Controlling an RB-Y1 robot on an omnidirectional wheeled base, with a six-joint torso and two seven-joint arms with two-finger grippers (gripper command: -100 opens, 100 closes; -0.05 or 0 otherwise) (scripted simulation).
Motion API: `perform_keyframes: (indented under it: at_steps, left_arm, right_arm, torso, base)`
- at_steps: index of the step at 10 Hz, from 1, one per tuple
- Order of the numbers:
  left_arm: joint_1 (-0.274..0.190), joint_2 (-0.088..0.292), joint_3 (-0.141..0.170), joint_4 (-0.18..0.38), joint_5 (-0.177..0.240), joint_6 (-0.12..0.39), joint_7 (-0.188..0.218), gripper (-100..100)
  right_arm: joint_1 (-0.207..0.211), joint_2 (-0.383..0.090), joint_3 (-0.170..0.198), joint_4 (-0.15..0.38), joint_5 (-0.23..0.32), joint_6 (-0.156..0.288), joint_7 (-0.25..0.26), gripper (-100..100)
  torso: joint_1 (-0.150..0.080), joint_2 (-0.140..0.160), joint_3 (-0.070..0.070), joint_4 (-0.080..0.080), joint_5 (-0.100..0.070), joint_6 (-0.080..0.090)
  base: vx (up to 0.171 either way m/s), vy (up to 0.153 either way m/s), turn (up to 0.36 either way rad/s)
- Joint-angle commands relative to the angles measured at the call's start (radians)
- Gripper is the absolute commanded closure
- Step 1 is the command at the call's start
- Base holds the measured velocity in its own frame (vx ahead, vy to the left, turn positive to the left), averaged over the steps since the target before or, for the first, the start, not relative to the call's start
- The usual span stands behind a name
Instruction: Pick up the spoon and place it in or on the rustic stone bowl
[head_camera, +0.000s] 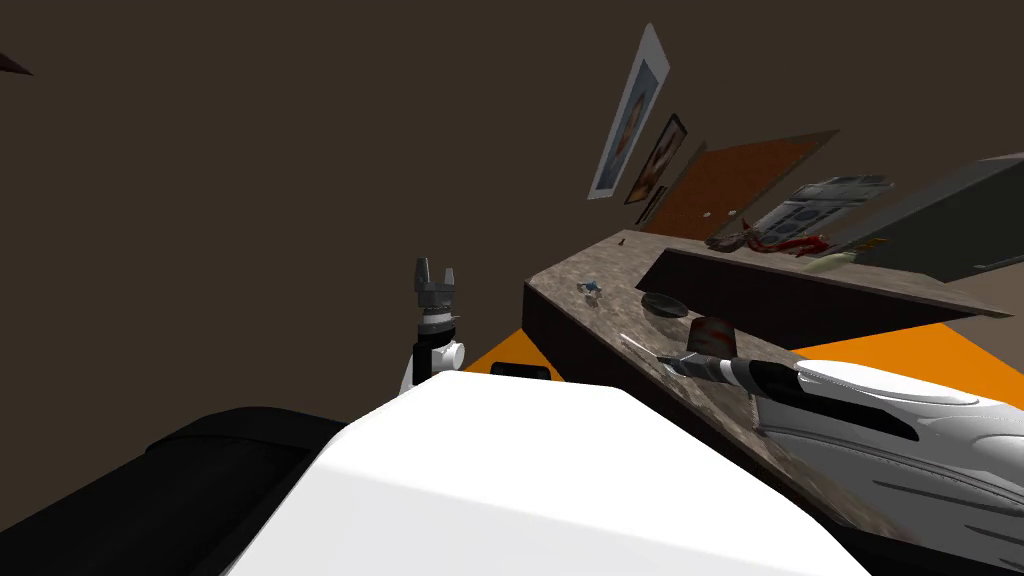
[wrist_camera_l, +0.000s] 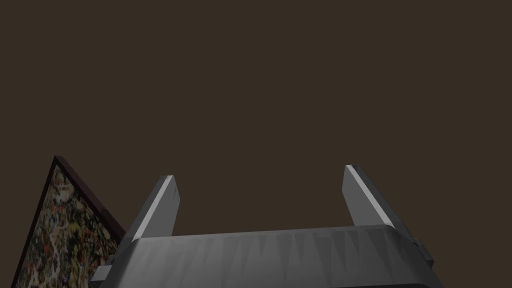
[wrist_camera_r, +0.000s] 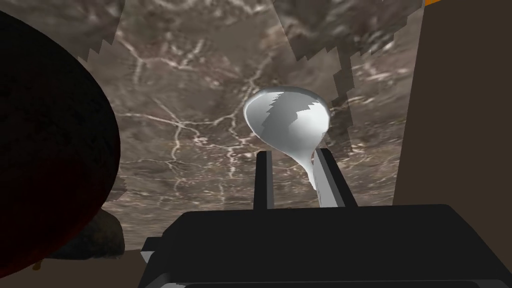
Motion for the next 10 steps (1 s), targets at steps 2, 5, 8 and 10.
perform_keyframes:
  at_steps: [2, 5, 8, 10]
  left_arm:
    - [0.000, 0.000, 0.000, 0.000, 0.000, 0.000, 0.000, 0]
    - [0.000, 0.000, 0.000, 0.000, 0.000, 0.000, 0.000, 0]
    - [-0.001, 0.000, 0.000, 0.000, 0.000, 0.000, 0.000, 0]
    - [-0.001, 0.000, 0.000, 0.000, 0.000, 0.000, 0.000, 0]
  right_arm:
    - [0.000, -0.032, 0.002, -0.075, 0.015, 0.008, 0.014, 100]
    - [0.006, -0.051, -0.009, -0.057, -0.008, -0.009, -0.004, 100]
    - [0.014, -0.102, -0.025, -0.012, -0.040, -0.046, -0.032, 100]
    - [0.021, -0.130, -0.021, 0.019, -0.050, -0.072, -0.053, 100]
  torso:
    - [0.000, 0.000, 0.000, 0.000, 0.000, 0.000]
    - [-0.001, 0.006, 0.003, 0.001, -0.001, -0.001]
    - [-0.003, 0.017, 0.010, 0.004, 0.000, -0.002]
    - [-0.013, 0.013, 0.008, 0.003, -0.002, -0.001]
  base:
    - [0.129, 0.022, -0.295]
    - [-0.007, 0.012, 0.065]
    - [-0.143, -0.056, 0.346]
    - [-0.050, -0.164, 0.333]
